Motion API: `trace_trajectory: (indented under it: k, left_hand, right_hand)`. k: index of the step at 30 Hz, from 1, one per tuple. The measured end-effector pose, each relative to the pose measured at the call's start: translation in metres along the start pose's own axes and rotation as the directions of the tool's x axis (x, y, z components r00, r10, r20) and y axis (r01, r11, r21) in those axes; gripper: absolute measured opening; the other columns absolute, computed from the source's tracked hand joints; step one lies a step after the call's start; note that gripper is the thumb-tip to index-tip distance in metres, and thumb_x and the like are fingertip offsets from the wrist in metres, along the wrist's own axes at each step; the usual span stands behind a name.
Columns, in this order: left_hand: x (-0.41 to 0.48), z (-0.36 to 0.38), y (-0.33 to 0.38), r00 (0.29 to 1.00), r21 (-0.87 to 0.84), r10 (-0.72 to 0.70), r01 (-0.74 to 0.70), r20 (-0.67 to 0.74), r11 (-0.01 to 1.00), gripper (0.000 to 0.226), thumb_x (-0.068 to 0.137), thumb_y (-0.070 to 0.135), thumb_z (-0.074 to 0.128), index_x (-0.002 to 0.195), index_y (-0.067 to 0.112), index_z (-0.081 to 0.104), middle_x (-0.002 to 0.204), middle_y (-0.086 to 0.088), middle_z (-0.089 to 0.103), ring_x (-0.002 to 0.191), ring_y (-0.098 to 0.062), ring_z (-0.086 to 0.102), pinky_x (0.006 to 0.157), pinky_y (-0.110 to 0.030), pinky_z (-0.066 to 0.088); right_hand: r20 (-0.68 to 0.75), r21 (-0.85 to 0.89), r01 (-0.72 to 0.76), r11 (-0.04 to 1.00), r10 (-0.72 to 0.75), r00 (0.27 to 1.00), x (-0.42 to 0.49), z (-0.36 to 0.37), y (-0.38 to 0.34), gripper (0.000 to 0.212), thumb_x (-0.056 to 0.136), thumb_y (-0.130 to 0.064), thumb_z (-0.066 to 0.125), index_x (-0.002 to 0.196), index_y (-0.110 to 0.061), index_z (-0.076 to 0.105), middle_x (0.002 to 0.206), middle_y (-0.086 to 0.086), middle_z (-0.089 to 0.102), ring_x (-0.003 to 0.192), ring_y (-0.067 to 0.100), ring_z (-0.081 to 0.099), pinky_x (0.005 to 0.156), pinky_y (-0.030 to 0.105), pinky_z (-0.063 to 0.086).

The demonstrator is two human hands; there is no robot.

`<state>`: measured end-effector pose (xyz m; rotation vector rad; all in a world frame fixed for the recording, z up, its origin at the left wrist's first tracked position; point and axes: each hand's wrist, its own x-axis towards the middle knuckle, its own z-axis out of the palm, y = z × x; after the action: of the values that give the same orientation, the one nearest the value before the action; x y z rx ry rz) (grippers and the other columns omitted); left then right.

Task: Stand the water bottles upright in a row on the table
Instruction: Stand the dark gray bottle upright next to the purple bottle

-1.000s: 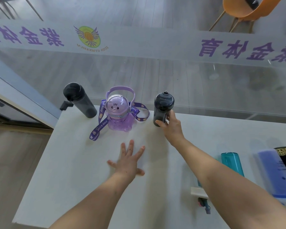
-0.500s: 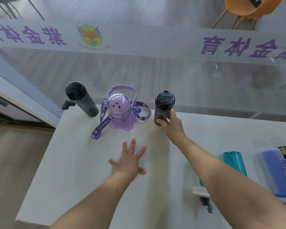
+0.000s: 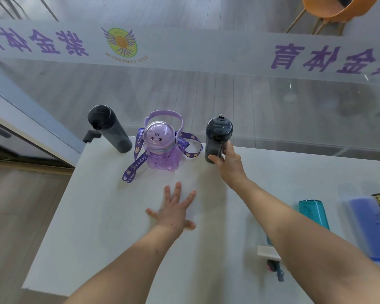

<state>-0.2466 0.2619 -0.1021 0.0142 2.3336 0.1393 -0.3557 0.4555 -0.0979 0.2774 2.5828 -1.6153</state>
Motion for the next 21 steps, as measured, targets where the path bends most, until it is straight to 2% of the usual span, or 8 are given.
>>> trace_trajectory:
  k: [6, 10, 13, 18, 21]
  left_hand:
    - [0.0015, 0.0004, 0.0004, 1.0, 0.002, 0.001, -0.001, -0.001, 1.0, 0.111, 0.083, 0.057, 0.076, 0.147, 0.067, -0.013, 0.16, 0.015, -0.039, 0.15, -0.024, -0.034, 0.097, -0.088, 0.021]
    - [0.0008, 0.0001, -0.0002, 1.0, -0.016, 0.004, -0.004, 0.003, 1.0, 0.111, 0.083, 0.055, 0.077, 0.148, 0.067, -0.012, 0.16, 0.015, -0.039, 0.15, -0.023, -0.035, 0.097, -0.089, 0.019]
    - [-0.0012, 0.0005, -0.0004, 1.0, -0.023, 0.012, -0.012, 0.001, 1.0, 0.11, 0.084, 0.054, 0.077, 0.149, 0.067, -0.011, 0.161, 0.015, -0.039, 0.15, -0.023, -0.034, 0.098, -0.088, 0.019]
    - [-0.0014, 0.0, -0.0002, 1.0, -0.034, 0.008, -0.008, -0.002, 0.999, 0.11, 0.083, 0.054, 0.077, 0.148, 0.068, -0.01, 0.161, 0.016, -0.038, 0.15, -0.022, -0.034, 0.098, -0.088, 0.019]
    - [-0.0022, -0.0002, 0.0001, 1.0, -0.038, 0.007, -0.007, 0.003, 0.999, 0.11, 0.084, 0.054, 0.077, 0.148, 0.068, -0.01, 0.16, 0.016, -0.039, 0.15, -0.022, -0.035, 0.098, -0.088, 0.018]
  right_hand:
    - [0.022, -0.02, 0.006, 1.0, -0.006, 1.0, 0.0037, -0.0008, 0.0002, 0.047, 0.091, -0.016, 0.072, 0.131, -0.019, 0.047, 0.118, 0.004, 0.067, 0.106, 0.029, 0.066, 0.096, 0.046, 0.053]
    - [0.036, -0.027, 0.013, 1.0, -0.012, 0.999, 0.0026, 0.0008, -0.0016, 0.049, 0.093, -0.011, 0.069, 0.135, -0.016, 0.044, 0.123, 0.0, 0.063, 0.112, 0.028, 0.063, 0.099, 0.042, 0.051]
    - [0.056, -0.048, 0.013, 0.999, -0.01, 0.998, 0.0045, 0.0004, 0.0, 0.048, 0.094, -0.013, 0.068, 0.135, -0.018, 0.042, 0.128, 0.001, 0.061, 0.116, 0.028, 0.062, 0.102, 0.045, 0.05]
    - [0.057, -0.037, -0.012, 0.999, 0.014, 0.998, 0.0069, -0.0004, -0.0001, 0.048, 0.094, -0.012, 0.067, 0.136, -0.016, 0.043, 0.127, 0.0, 0.059, 0.115, 0.026, 0.057, 0.099, 0.038, 0.047]
    - [0.063, -0.038, -0.027, 0.999, 0.029, 0.998, 0.0074, -0.0011, 0.0004, 0.051, 0.093, -0.012, 0.069, 0.136, -0.016, 0.043, 0.129, 0.001, 0.059, 0.118, 0.027, 0.057, 0.1, 0.04, 0.047]
